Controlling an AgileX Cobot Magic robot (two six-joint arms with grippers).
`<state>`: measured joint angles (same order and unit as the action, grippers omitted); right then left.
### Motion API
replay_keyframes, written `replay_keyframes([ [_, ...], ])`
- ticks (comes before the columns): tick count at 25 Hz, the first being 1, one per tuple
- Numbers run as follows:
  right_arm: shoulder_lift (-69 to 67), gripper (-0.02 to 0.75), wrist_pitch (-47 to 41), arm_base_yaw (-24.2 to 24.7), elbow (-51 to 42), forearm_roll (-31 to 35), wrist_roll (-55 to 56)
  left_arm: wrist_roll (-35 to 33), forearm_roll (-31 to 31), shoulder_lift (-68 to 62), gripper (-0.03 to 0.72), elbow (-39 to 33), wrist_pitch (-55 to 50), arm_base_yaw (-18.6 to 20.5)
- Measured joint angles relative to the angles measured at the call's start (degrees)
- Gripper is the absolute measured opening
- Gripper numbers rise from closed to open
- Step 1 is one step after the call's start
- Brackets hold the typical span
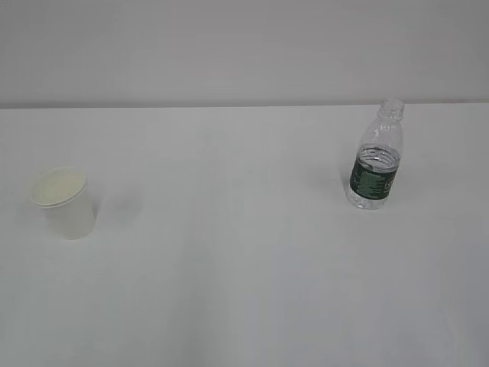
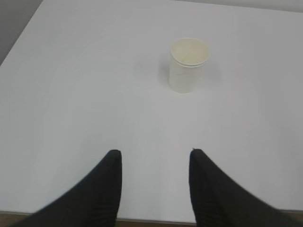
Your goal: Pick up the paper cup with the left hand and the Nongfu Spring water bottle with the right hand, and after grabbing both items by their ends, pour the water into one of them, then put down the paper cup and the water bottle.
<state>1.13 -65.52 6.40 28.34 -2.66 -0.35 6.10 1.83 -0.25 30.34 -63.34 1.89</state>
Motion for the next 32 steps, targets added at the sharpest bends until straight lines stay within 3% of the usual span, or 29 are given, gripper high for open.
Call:
replay_keyframes([
  [9, 0.0, 0.573, 10.01, 0.0, 1.24, 5.52, 0.0, 0.0, 0.12, -0.43, 0.324, 0.92, 1.5, 0.0],
  [15, 0.0, 0.573, 15.01, 0.0, 1.24, 10.1, 0.0, -1.96, 0.02, -10.48, 0.324, 4.2, 7.19, 0.0],
  [23, -8.52, 0.573, 22.04, 0.0, 4.9, 10.91, -4.26, -2.69, -4.83, -17.62, 0.324, 5.16, 23.81, -8.47],
  [32, -22.41, 0.573, 39.81, 0.0, 7.46, 14.7, -6.44, -2.69, -1.4, -25.38, 0.287, 5.16, 36.42, -9.47],
])
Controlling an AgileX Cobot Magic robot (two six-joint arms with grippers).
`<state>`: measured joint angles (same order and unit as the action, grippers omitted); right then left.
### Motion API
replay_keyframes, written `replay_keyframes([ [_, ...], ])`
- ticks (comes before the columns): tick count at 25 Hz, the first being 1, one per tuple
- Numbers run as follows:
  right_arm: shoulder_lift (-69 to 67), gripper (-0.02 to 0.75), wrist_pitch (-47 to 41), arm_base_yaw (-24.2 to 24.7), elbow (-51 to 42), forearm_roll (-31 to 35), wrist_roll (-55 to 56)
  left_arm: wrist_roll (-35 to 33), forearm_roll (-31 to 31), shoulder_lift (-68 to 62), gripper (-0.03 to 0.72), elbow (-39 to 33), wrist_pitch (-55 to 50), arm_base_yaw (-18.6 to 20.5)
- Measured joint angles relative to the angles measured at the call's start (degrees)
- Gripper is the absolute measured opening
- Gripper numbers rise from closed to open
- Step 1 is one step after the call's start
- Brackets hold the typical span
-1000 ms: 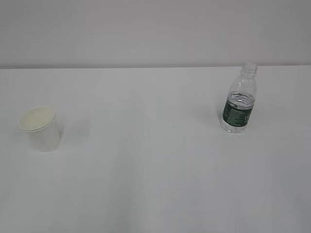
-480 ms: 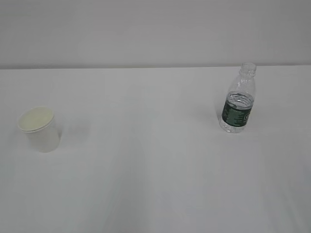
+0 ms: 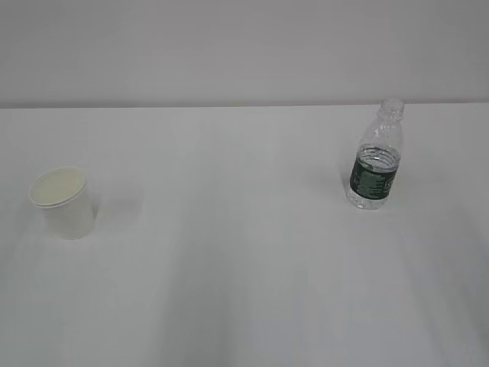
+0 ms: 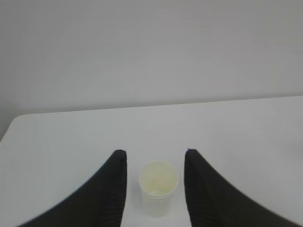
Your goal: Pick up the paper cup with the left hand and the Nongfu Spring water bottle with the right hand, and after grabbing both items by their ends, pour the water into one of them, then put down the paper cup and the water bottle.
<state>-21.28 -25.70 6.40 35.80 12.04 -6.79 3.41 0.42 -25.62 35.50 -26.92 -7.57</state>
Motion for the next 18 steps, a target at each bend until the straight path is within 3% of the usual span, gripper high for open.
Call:
replay_keyframes([
  [10, -5.39, 0.573, 2.19, -0.86, 0.5, 6.38, -13.52, 0.0, 1.31, -10.95, 0.305, 0.0, 9.72, -1.02],
  [18, -9.0, 0.573, 5.19, -1.04, 0.5, 11.49, -19.83, 0.0, 1.31, -14.13, 0.474, 0.0, 13.55, -1.02],
])
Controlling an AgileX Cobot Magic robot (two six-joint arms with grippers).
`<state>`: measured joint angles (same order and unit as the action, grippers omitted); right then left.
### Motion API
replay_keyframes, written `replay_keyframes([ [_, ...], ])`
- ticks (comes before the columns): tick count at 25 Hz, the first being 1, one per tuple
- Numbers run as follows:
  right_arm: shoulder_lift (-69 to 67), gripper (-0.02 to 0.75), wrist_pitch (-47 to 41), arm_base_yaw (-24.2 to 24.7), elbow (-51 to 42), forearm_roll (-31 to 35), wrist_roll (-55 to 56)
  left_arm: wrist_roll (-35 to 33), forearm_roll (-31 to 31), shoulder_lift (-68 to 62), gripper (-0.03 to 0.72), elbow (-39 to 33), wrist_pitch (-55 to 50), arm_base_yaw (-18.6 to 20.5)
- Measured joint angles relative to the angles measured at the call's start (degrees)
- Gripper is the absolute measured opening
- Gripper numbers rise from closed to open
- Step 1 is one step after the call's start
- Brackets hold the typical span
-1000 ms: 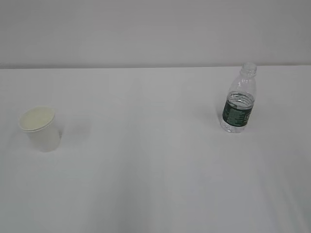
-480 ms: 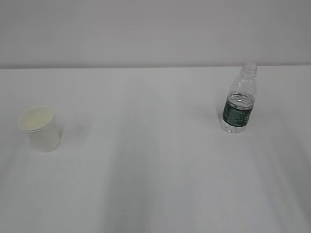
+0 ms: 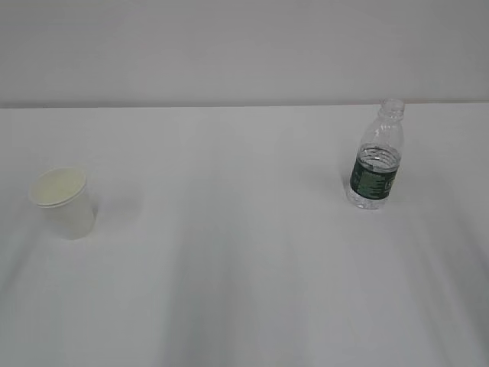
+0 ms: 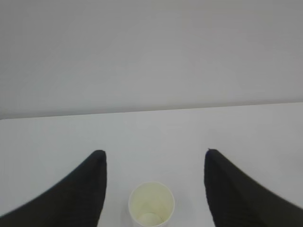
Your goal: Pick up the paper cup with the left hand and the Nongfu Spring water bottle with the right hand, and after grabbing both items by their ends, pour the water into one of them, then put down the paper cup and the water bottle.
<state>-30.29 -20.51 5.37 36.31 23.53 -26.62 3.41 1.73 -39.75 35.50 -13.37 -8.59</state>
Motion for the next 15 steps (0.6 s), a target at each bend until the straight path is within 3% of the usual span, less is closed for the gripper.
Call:
replay_keyframes([
  [9, -4.27, 0.573, 3.28, -0.63, 0.0, 10.15, -11.29, 0.0, 0.0, -6.98, 0.52, 0.0, 9.23, -0.22],
  [15, -6.92, 0.563, 6.11, -0.76, 0.0, 12.85, -12.74, 0.0, -2.42, -13.17, 0.52, 0.0, 13.85, -4.21],
])
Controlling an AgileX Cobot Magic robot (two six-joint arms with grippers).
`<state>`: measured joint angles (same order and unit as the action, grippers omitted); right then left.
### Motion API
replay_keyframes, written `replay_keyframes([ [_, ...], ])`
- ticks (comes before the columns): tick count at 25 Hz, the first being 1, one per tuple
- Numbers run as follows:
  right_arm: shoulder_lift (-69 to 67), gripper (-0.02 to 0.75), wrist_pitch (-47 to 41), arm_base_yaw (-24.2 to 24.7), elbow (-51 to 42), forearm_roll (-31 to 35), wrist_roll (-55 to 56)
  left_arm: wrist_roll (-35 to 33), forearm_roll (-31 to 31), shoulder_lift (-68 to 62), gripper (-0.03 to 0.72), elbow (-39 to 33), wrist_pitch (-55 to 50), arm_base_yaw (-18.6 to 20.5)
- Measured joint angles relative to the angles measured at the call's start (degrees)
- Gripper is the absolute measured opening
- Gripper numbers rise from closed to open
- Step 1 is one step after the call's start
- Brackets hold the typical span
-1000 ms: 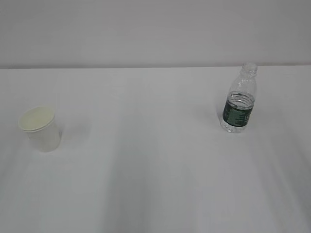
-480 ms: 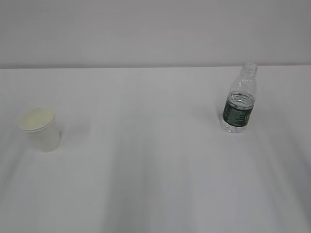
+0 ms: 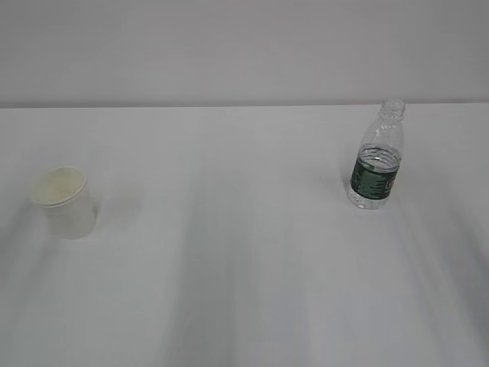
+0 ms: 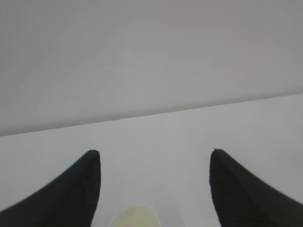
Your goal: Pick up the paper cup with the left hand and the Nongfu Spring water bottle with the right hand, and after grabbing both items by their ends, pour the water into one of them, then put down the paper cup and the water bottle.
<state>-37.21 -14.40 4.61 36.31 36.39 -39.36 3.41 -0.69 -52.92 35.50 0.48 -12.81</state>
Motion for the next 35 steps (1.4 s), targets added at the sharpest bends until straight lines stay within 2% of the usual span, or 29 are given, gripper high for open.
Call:
replay_keyframes([
  [4, -2.76, 0.518, 2.86, -1.38, 0.0, 0.81, -0.46, 0.0, -0.86, -3.57, 0.52, 0.0, 3.02, -2.64],
  [7, -5.46, 0.509, 4.79, -3.21, 0.0, 1.02, -0.63, -0.02, -0.94, -5.05, 0.52, -0.13, 4.91, -2.88],
  [16, -13.68, 0.503, 12.31, -10.58, 0.0, 1.53, -0.62, -0.02, 3.64, -5.18, 0.52, -9.25, 14.4, -2.94],
  [25, -21.56, 0.515, 17.66, -12.33, 0.0, 1.53, -0.31, -0.02, 4.04, -5.18, 0.52, -14.61, 19.67, -2.94],
  [30, -22.86, 0.557, 17.75, -12.33, 0.0, 1.53, 0.32, -0.02, 4.04, -5.18, 0.519, -14.9, 19.78, -2.94],
  [35, -25.35, 0.567, 17.75, -12.33, 0.0, 1.53, 0.45, -0.24, 4.04, -6.14, 0.508, -14.9, 20.62, -2.94],
])
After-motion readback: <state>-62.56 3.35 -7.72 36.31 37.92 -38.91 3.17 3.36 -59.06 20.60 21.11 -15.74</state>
